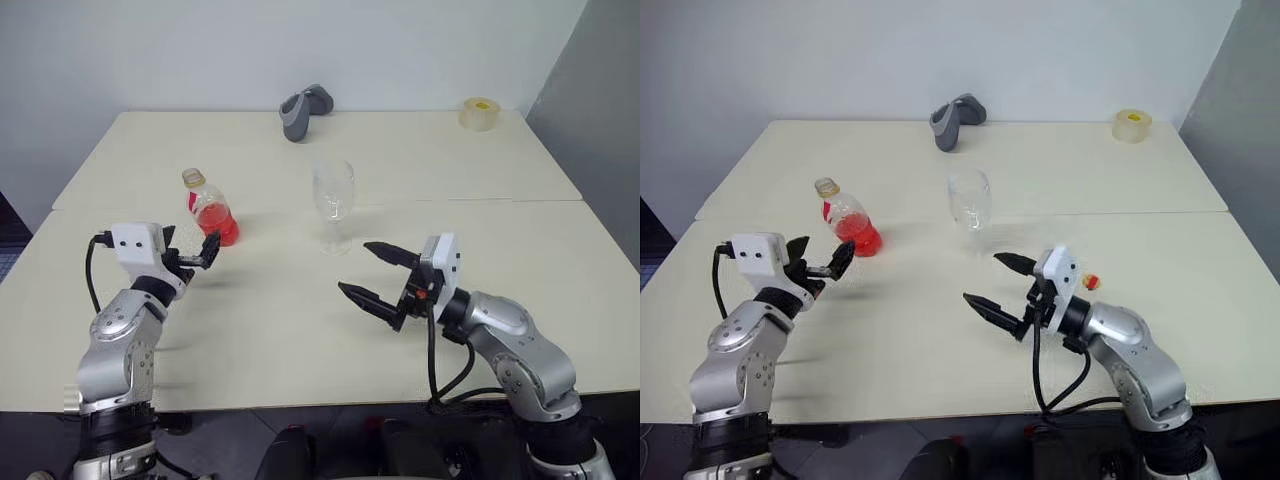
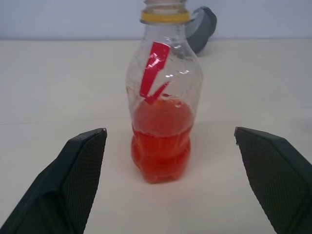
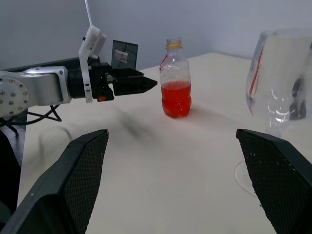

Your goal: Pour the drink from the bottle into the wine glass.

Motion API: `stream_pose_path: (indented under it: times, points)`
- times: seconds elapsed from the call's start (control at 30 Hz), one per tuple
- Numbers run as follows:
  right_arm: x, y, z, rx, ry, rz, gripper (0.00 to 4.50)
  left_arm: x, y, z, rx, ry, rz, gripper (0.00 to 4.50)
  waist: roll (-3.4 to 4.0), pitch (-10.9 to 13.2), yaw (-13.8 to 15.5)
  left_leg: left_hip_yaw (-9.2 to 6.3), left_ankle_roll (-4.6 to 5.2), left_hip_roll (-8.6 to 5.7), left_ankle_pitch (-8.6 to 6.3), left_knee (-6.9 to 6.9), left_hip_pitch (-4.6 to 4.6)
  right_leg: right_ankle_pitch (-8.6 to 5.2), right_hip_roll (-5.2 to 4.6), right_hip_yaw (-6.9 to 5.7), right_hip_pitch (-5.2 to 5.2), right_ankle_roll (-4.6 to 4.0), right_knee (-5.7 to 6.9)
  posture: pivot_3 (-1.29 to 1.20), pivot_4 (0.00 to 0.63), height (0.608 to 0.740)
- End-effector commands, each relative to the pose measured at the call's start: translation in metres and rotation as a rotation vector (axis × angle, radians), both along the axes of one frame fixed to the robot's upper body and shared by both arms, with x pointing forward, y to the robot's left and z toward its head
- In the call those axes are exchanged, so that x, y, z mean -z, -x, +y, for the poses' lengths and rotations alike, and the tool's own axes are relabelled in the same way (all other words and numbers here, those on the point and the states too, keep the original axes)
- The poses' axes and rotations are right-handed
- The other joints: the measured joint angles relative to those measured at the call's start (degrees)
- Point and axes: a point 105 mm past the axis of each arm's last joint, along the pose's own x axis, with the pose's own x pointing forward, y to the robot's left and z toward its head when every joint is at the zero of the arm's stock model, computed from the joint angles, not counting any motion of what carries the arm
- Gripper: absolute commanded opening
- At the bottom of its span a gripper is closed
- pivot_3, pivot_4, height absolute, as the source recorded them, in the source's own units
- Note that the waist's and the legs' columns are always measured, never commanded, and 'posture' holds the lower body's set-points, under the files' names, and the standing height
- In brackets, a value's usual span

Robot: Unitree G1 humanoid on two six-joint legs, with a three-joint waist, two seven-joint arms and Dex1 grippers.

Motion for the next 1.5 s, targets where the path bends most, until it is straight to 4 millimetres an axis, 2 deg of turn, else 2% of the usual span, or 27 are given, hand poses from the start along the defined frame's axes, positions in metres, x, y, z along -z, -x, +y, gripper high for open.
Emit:
stream_pose_path:
  times: [0.03,0.23,0.53,0.83,1.17,1.5]
  points:
    - [-0.012,0.001,0.004,-0.007,-0.036,-0.034,4.46,-0.011,-0.006,0.007,-0.024,-0.023,-0.058,4.5,0.0,0.0,0.03,0.0,0.0,0.0,0.0,0.0,-0.01,0.0,0.0,0.0,0.0,0.0,-0.01,0.0,0.15,0.74]
    - [-0.01,0.001,0.008,-0.002,-0.041,-0.029,4.46,-0.013,-0.018,0.011,-0.002,-0.033,-0.063,4.5,-0.01,0.01,0.02,-0.03,0.0,-0.02,0.0,0.01,-0.04,0.0,-0.01,-0.04,-0.02,0.0,0.0,0.0,0.15,0.74]
    - [-0.014,-0.004,0.006,0.043,-0.037,-0.052,4.46,-0.014,-0.039,-0.001,0.107,-0.066,-0.043,4.5,-0.02,0.01,0.0,-0.07,-0.02,-0.02,0.01,0.01,-0.05,0.0,-0.01,-0.09,-0.01,0.0,-0.01,0.0,0.15,0.74]
    - [-0.013,-0.005,0.005,0.058,-0.037,-0.046,4.46,-0.02,-0.057,0.0,0.128,-0.1,-0.044,4.5,-0.04,0.02,0.0,-0.08,-0.05,-0.02,0.03,0.03,-0.23,0.01,-0.01,-0.1,-0.21,0.0,0.01,0.0,0.15,0.74]
    - [-0.014,-0.004,0.005,0.064,-0.032,-0.049,4.46,-0.001,-0.072,-0.003,0.167,-0.123,-0.01,4.5,-0.04,0.02,0.01,-0.17,-0.22,-0.04,0.13,0.14,-0.71,0.01,-0.02,-0.24,-0.58,0.0,0.02,0.0,0.15,0.74]
    - [-0.015,-0.005,0.005,0.081,-0.028,-0.056,4.46,-0.011,-0.085,-0.007,0.173,-0.112,-0.057,4.5,-0.05,0.02,-0.06,-0.26,-0.2,-0.07,0.12,0.18,-0.79,0.02,-0.04,-0.35,-0.59,0.0,0.02,0.0,0.15,0.74]
